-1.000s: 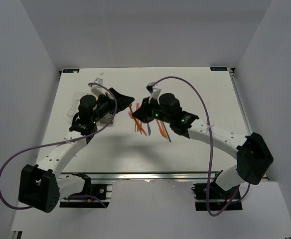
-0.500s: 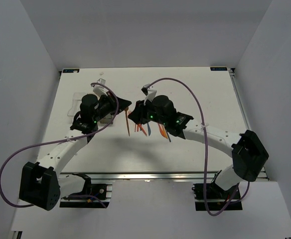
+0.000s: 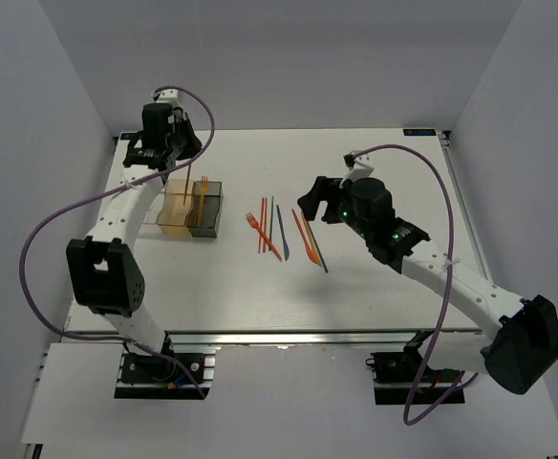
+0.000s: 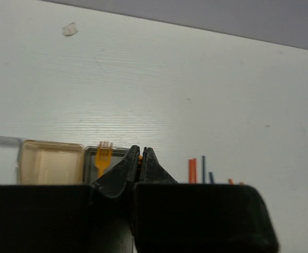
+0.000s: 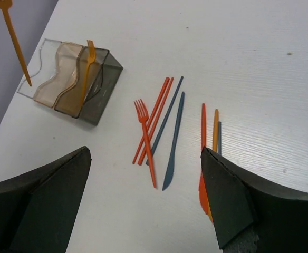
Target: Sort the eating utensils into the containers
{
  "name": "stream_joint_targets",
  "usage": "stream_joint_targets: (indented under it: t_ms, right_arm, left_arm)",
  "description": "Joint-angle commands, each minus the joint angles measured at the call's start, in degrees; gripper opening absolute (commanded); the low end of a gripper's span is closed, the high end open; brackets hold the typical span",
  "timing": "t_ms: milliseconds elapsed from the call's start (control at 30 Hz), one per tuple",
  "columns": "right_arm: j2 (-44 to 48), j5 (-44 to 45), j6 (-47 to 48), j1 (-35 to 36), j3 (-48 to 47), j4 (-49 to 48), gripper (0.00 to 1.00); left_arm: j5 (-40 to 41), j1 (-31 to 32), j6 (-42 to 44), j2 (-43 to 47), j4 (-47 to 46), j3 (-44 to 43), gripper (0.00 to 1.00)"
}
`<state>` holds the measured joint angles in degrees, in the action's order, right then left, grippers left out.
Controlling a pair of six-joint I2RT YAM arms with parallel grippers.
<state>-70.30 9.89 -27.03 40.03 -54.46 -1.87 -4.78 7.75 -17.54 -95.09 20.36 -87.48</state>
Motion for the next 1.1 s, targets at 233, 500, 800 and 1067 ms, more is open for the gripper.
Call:
stream_joint_targets:
  t_ms: [233,500,800,1067]
  right_arm:
    - [6.58,0.75,3.82,-4.34,5.50,2.48,0.89]
    - [5.35,-0.84,2.94,-4.70,6.73,0.11,0.89]
    - [4.21,-1.01,2.86,-4.70,7.79,-0.94,0.89]
    - [0.34,-2.33,2.68,-4.70,6.47,-1.73,0.89]
  left_arm:
    - [1.18,-0.45,-0.55,-7.04,-5.22,2.03,0.00]
    - [1.34,-0.45,-5.66,-6.16,-12.79,8.55,0.00]
    - [3.28,-0.02,-6.37,-8.36,-13.33,11.01,0.00]
    - [8.11,2.62,-4.34,-10.73,-9.81,9.70,0.01]
